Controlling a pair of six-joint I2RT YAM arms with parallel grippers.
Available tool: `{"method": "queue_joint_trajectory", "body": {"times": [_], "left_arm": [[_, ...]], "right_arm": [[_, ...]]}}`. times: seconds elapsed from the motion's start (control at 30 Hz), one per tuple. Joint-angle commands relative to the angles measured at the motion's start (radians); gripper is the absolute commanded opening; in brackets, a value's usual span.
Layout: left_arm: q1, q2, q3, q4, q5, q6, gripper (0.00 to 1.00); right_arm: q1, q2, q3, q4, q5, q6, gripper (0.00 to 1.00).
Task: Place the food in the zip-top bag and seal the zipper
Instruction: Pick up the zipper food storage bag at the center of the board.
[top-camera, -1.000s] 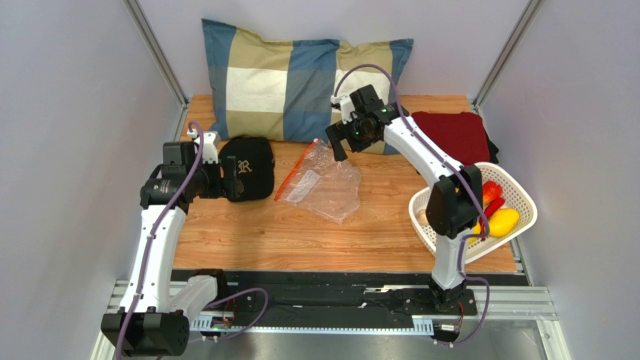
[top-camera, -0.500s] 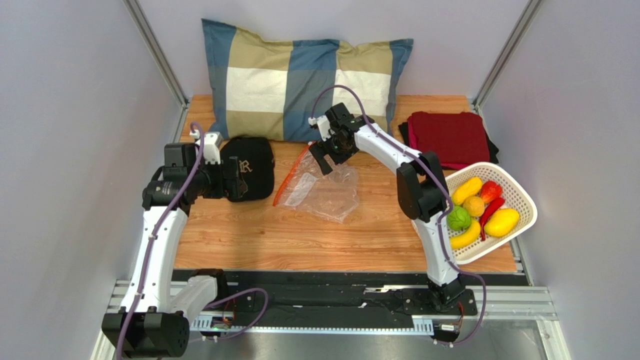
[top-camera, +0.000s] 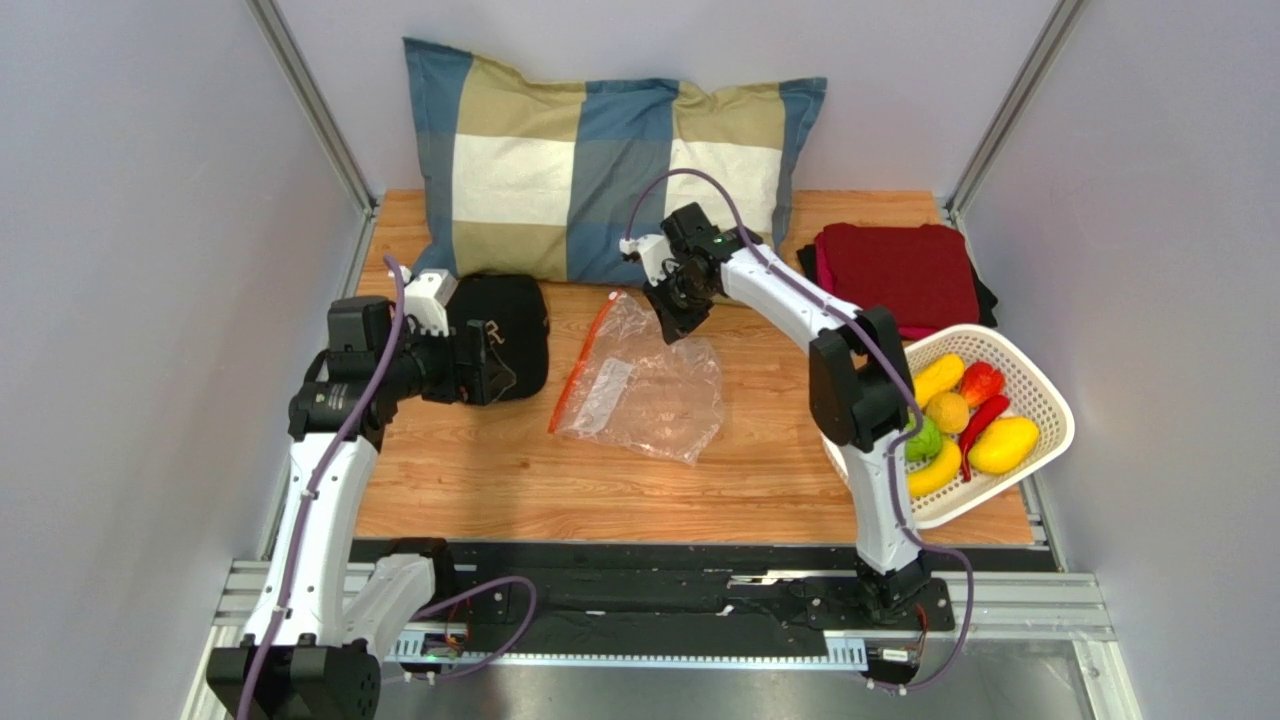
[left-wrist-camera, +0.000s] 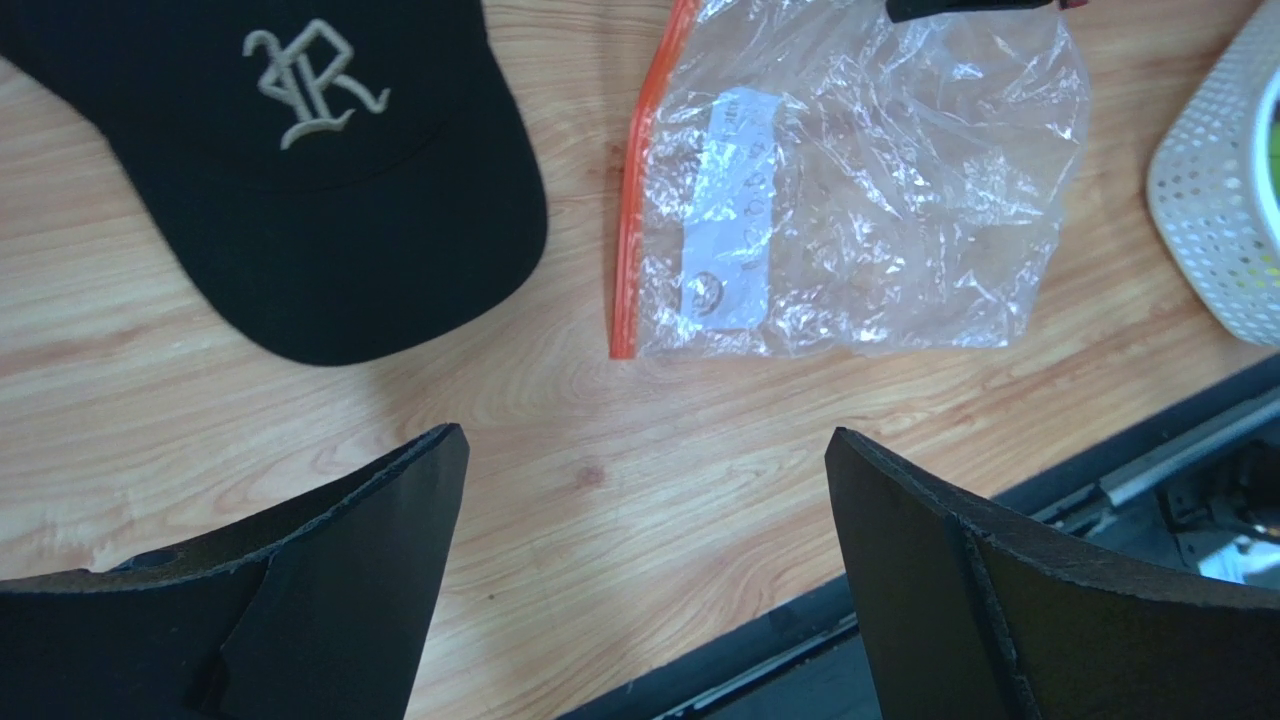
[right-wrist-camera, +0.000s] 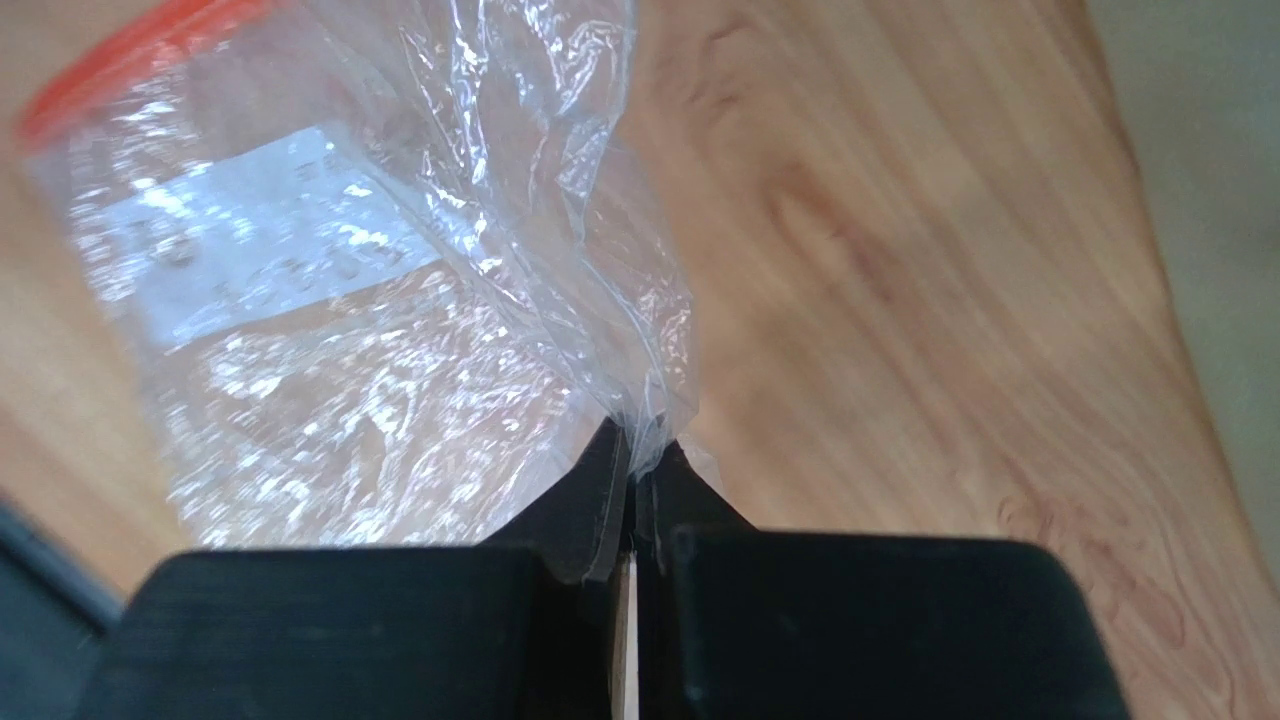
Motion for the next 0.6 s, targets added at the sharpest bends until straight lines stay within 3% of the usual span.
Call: {"method": "queue_joint_trajectory", "body": {"times": [0.0,0.17,0.3,0.43,0.53,0.57], "left_arm": [[0.005,0.025,0.075,0.043,0.129,0.019,0.99],[0.006,0.039,0.092,0.085,0.242,-0.041,0.98],[0.005,0.036,0.064,0.155,0.475,-0.116,0.93],[0.006,-0.002,0.023,0.287,0.617,-0.215,0.89],[0.005,-0.067,0.03,0.278,0.616,-0.169,0.89],[0.006,-0.085,0.064,0.255,0.605,-0.073,0.89]], "right_arm": [[-0.004,-0.242,-0.024,-0.04,-0.24,-0.044,0.0],[-0.009,-0.395,-0.064,-0.1,-0.45,-0.142,0.0],[-0.015,-0.437,-0.046,-0.147,-0.528,-0.185,0.0],[-0.035,-0.458,-0.029,-0.166,-0.625,-0.186,0.0],[-0.055,-0.44,-0.004,-0.202,-0.708,-0.183,0.0],[-0.058,-0.428,0.017,-0.221,-0.729,-0.189,0.0]]}}
